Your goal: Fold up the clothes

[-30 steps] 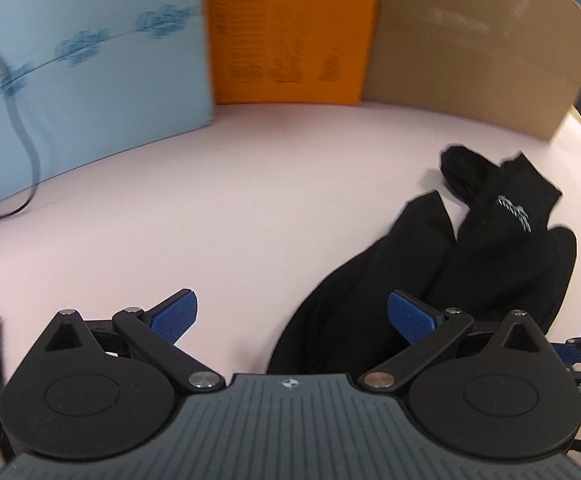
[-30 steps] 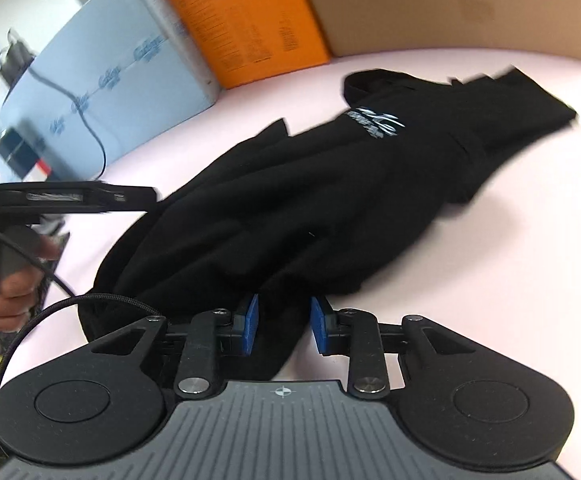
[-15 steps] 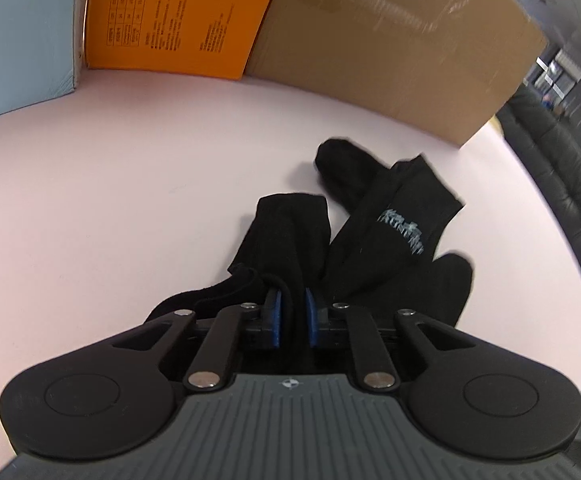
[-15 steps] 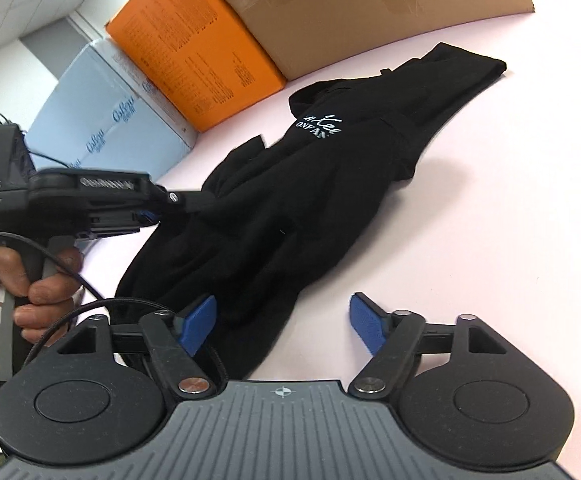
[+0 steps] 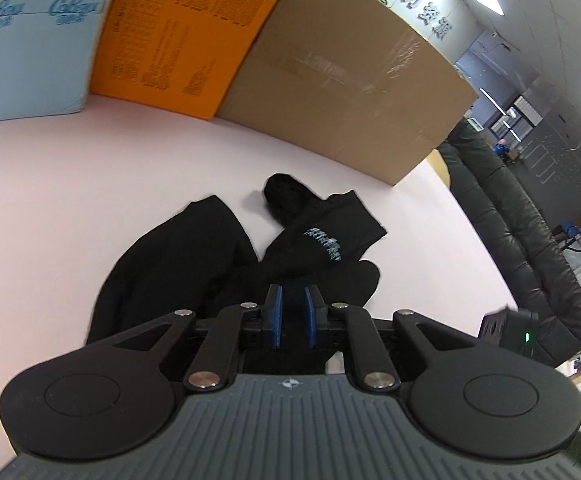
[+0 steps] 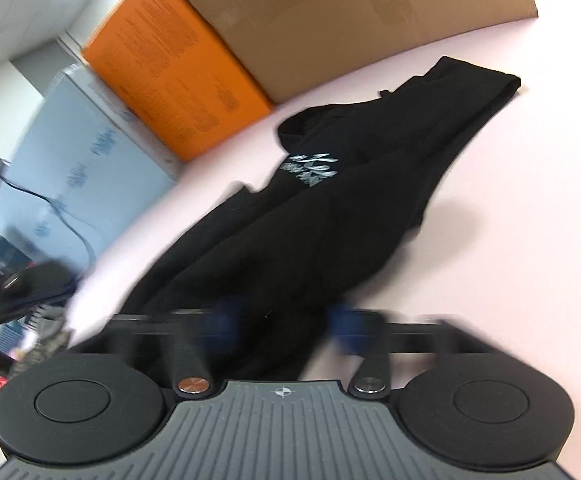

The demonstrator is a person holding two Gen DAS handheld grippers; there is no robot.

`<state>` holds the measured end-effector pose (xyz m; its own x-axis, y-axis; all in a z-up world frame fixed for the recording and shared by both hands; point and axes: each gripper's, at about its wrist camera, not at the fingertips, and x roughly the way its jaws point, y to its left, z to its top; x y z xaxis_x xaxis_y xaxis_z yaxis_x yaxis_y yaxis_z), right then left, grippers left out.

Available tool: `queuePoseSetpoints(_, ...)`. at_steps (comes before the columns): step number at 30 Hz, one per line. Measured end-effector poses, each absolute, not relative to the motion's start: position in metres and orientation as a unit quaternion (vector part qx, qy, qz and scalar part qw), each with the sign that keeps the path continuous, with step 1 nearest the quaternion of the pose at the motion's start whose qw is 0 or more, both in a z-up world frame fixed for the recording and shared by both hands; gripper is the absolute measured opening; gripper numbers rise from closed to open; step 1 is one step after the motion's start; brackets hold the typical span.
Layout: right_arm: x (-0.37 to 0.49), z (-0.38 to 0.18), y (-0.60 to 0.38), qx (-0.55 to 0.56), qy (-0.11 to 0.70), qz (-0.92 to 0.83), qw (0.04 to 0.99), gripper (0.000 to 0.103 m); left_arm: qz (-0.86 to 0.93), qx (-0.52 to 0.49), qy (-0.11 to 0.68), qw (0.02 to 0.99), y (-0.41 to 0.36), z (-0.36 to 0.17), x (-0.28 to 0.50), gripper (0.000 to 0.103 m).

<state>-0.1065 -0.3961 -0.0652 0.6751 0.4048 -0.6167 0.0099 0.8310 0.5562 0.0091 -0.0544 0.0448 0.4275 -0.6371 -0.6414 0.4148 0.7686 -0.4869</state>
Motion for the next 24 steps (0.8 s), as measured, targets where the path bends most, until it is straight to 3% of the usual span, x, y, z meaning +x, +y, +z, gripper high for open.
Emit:
queuePoseSetpoints(2,-0.099,-0.061,-0.403,0.261,0.379,0.121,0.880,0.018,-0.296,-0.139,0.442,0.835,-0.043,0.039,0.008,0.016)
queuePoseSetpoints(7,-0.086,-0.015,-0.436,0.187,0.313,0.089,0.927,0.008,-0.273,-0.133,0.439,0.846,-0.031,0.036,0.007,0.040)
queuePoseSetpoints(14,-0.089,0.043,-0.528,0.159,0.230,-0.092,0.956,0.008,-0.263,-0.103,0.424,0.860,-0.026,0.033,0.003,0.076)
queuePoseSetpoints(16,-0.101,0.048,-0.537,0.146,0.230,-0.104,0.956,0.010,-0.256,-0.099,0.434,0.858,-0.024,0.025,0.002,0.077)
queuePoseSetpoints(17,-0.109,0.048,-0.540,0.144,0.230,-0.109,0.956,0.012,-0.255,-0.096,0.442,0.855,-0.024,0.021,0.001,0.077)
queuePoseSetpoints(19,-0.129,0.043,-0.540,0.157,0.227,-0.099,0.956,0.032,-0.252,-0.090,0.457,0.848,-0.025,0.012,-0.001,0.078)
queuePoseSetpoints(21,-0.150,0.032,-0.534,0.185,0.231,-0.053,0.954,0.064,-0.250,-0.084,0.473,0.841,-0.026,0.003,-0.003,0.080)
queuePoseSetpoints(24,-0.169,0.007,-0.512,0.221,0.268,0.051,0.936,0.066,-0.266,-0.063,0.491,0.827,-0.041,-0.007,-0.011,0.080)
